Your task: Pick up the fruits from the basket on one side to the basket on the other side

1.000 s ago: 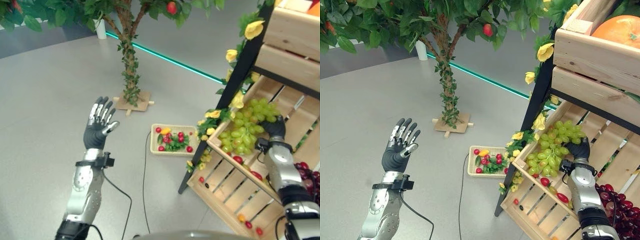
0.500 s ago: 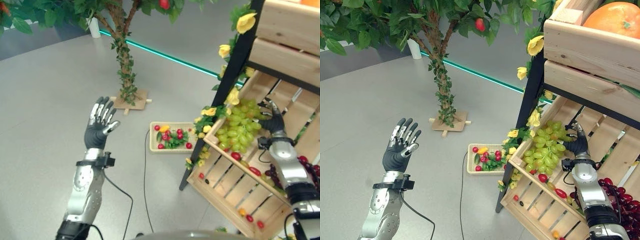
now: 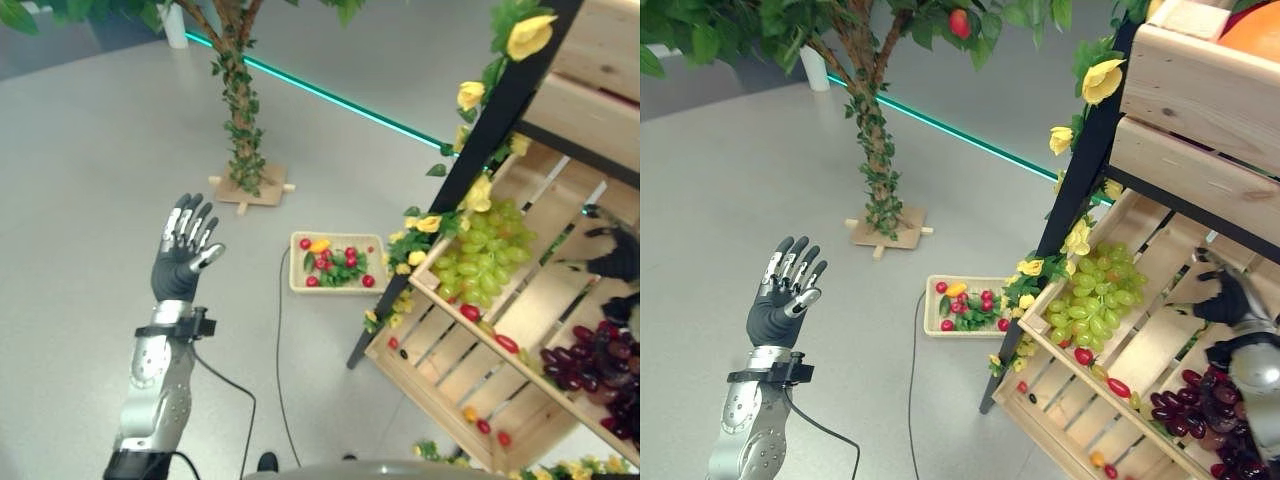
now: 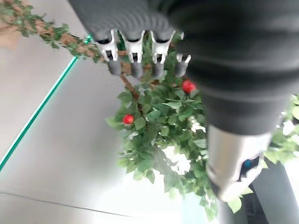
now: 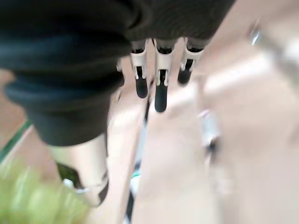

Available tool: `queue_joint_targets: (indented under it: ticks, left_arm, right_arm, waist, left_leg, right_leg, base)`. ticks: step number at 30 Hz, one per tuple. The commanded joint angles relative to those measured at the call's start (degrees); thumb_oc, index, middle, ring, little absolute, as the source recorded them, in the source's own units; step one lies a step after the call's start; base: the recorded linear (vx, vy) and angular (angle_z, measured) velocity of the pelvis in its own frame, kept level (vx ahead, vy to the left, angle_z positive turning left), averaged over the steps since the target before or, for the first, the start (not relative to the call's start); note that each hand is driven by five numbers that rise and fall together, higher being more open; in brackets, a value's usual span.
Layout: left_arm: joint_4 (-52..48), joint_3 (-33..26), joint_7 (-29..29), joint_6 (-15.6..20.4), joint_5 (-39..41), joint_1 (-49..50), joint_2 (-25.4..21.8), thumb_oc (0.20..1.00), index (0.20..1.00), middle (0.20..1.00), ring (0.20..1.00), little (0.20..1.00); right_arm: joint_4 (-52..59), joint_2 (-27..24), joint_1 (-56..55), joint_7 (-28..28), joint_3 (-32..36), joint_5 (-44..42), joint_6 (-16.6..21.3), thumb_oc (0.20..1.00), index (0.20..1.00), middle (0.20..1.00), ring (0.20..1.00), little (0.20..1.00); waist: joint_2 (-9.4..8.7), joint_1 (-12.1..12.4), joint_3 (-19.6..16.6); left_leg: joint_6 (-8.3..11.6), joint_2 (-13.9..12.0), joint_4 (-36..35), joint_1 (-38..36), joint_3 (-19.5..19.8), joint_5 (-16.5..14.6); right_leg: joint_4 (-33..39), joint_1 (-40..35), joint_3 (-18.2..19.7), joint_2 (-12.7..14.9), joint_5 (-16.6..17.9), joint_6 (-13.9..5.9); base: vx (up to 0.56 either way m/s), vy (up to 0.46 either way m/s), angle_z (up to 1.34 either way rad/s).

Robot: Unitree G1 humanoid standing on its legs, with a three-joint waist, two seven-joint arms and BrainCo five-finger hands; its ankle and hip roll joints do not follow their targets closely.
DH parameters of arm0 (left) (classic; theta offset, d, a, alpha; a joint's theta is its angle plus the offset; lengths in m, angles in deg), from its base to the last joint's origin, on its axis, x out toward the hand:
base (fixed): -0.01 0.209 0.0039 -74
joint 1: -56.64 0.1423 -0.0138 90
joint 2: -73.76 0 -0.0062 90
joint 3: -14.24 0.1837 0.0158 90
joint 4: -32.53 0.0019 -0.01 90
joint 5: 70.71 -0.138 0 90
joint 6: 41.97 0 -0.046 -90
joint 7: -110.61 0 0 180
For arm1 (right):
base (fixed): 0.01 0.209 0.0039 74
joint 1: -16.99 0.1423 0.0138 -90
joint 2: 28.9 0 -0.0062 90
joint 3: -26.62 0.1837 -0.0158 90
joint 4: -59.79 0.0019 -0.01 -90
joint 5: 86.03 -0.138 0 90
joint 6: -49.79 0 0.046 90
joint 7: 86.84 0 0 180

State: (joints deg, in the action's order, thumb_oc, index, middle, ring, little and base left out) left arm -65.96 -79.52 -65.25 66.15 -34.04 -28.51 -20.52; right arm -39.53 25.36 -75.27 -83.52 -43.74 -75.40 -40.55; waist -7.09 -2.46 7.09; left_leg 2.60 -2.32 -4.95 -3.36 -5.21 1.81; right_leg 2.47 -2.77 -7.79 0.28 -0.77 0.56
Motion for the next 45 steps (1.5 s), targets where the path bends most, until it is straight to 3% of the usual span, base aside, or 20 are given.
queue_joint_targets:
  ticks: [1, 8, 10, 11, 12, 13, 17, 22, 31, 32, 35, 45]
  left_arm:
    - [-4.0, -0.9, 1.1, 2.4, -3.6, -0.1, -1.7, 1.0, 1.0, 1.0, 1.0, 1.0]
    - [-4.5, -1.5, 0.0, 2.9, -4.7, 0.3, -1.1, 1.0, 1.0, 1.0, 1.0, 1.0]
    - [-4.5, -1.6, -0.1, 3.3, -5.0, 0.1, -1.1, 1.0, 1.0, 1.0, 1.0, 1.0]
    - [-4.5, -1.8, -0.3, 3.6, -5.0, 0.0, -1.1, 1.0, 1.0, 1.0, 1.0, 1.0]
    - [-4.5, -1.8, -0.3, 3.7, -5.0, 0.0, -1.1, 1.0, 1.0, 1.0, 1.0, 1.0]
    - [-4.6, -2.0, -0.3, 4.0, -4.8, 0.3, -1.1, 1.0, 1.0, 1.0, 1.0, 1.0]
    - [-4.4, -2.5, -0.4, 4.7, -4.5, 1.3, -1.0, 1.0, 1.0, 1.0, 1.0, 1.0]
    - [-3.9, -2.9, -0.8, 5.1, -4.2, 1.9, -1.2, 1.0, 1.0, 1.0, 1.0, 1.0]
    - [-4.4, -2.7, -0.9, 5.5, -4.4, 2.1, -3.4, 1.0, 1.0, 1.0, 1.0, 1.0]
    - [-4.3, -2.6, -1.8, 6.0, -5.1, 1.3, -4.3, 1.0, 1.0, 1.0, 1.0, 1.0]
    - [-3.8, -3.4, -2.6, 6.5, -5.6, 1.0, -4.8, 1.0, 1.0, 1.0, 1.0, 1.0]
    - [-2.9, -3.8, -2.2, 5.9, -6.5, 1.0, -3.6, 1.0, 1.0, 1.0, 1.0, 1.0]
  right_arm:
    - [2.5, -3.7, 2.9, 1.4, 1.9, 0.7, 2.5, 1.0, 1.0, 1.0, 1.0, 1.0]
    - [12.1, 0.4, 0.6, -0.9, 4.8, -6.6, 7.9, 1.0, 1.0, 1.0, 1.0, 1.0]
    - [14.0, 1.4, 0.5, -3.0, 3.7, -11.5, 9.9, 1.0, 1.0, 1.0, 1.0, 1.0]
    - [16.5, 2.4, 0.7, -5.5, 2.1, -18.1, 12.5, 1.0, 1.0, 1.0, 1.0, 1.0]
    - [16.5, 2.3, 0.7, -5.6, 2.2, -18.4, 12.5, 1.0, 1.0, 1.0, 1.0, 1.0]
    - [16.9, 2.9, 0.8, -7.5, 0.9, -24.9, 14.7, 1.0, 1.0, 1.0, 1.0, 1.0]
    - [17.6, 5.3, 1.3, -9.1, -0.8, -31.6, 16.8, 1.0, 1.0, 1.0, 1.0, 1.0]
    - [18.5, 9.3, 1.6, -9.6, -3.3, -33.2, 16.7, 1.0, 1.0, 1.0, 1.0, 1.0]
    - [19.4, 9.7, 2.9, -8.9, -5.6, -33.0, 16.4, 1.0, 1.0, 1.0, 1.0, 1.0]
    - [20.7, 8.8, 5.7, -9.8, -8.1, -33.6, 16.4, 1.0, 1.0, 1.0, 1.0, 1.0]
    - [21.7, 9.1, 10.0, -13.2, -12.7, -38.9, 16.5, 1.0, 1.0, 1.0, 1.0, 1.0]
    - [28.3, 15.2, 11.7, -20.4, -21.6, -41.9, 14.1, 1.0, 1.0, 1.0, 1.0, 1.0]
  waist:
    - [-1.96, 0.0, -3.9]
    - [-2.13, -0.4, -4.1]
    - [-1.94, -0.4, -4.1]
    - [-1.72, -0.4, -4.0]
    - [-1.74, -0.4, -4.1]
    - [-1.52, -0.3, -4.0]
    - [-1.08, -0.3, -4.3]
    - [-1.07, -0.1, -4.6]
    - [-1.62, 1.0, -2.5]
    - [-1.52, 1.8, -0.6]
    - [-1.4, 2.8, 0.8]
    - [-1.17, 3.8, -0.5]
  left_leg:
    - [-0.47, -1.3, 2.5, -1.0, -1.3, -5.1]
    - [-0.98, -0.9, 2.8, -1.3, -1.9, -5.9]
    - [-0.99, -0.7, 2.7, -1.2, -2.0, -5.9]
    - [-0.96, -0.6, 2.6, -1.2, -2.1, -5.7]
    - [-0.96, -0.6, 2.6, -1.1, -2.1, -5.7]
    - [-0.92, -0.4, 2.5, -1.0, -2.1, -5.6]
    - [-1.0, -0.2, 2.4, -0.8, -1.9, -5.5]
    - [-1.27, 0.0, 4.0, -0.4, -1.0, -6.3]
    - [-2.79, 2.2, 5.5, 2.9, 0.0, -6.5]
    - [-3.29, 3.6, 4.7, 4.2, 1.2, -5.5]
    - [-4.21, 4.4, 2.2, 4.3, 1.1, -4.3]
    - [-5.09, 6.4, 2.3, 2.6, 0.7, -5.1]
  right_leg:
    - [-2.7, 2.5, 3.3, 4.7, 0.5, -7.91]
    - [-2.8, 2.5, 4.5, 4.8, 0.4, -8.05]
    - [-2.7, 2.5, 4.6, 4.9, 0.5, -8.1]
    - [-2.6, 2.7, 4.6, 5.1, 0.6, -8.16]
    - [-2.6, 2.7, 4.6, 5.1, 0.6, -8.17]
    - [-2.5, 2.7, 4.6, 5.2, 0.6, -8.23]
    - [-2.6, 2.8, 4.5, 5.4, 0.6, -8.32]
    - [-3.4, 2.7, 4.4, 5.5, 0.2, -8.3]
    - [-3.6, 5.0, 4.4, 7.3, 3.0, -9.84]
    - [-4.3, 7.4, 5.1, 7.9, 4.7, -10.45]
    - [-6.9, 10.2, 7.4, 8.1, 4.5, -10.88]
    - [-7.0, 9.2, 6.8, 10.4, 4.2, -10.81]
  base:
    - [0.01, 0.021, -0.21]
    - [0.01, 0.015, -0.06]
    - [-0.02, 0.021, -0.06]
    - [-0.02, 0.017, -0.07]
    - [-0.03, 0.028, -0.08]
    - [-0.01, 0.015, -0.05]
    - [0.0, 0.004, -0.01]
    - [0.0, 0.002, 0.01]
    - [-0.1, 0.089, 0.07]
    - [-0.26, 0.166, -0.01]
    - [-0.22, 0.176, -0.12]
    - [-0.01, 0.043, -0.11]
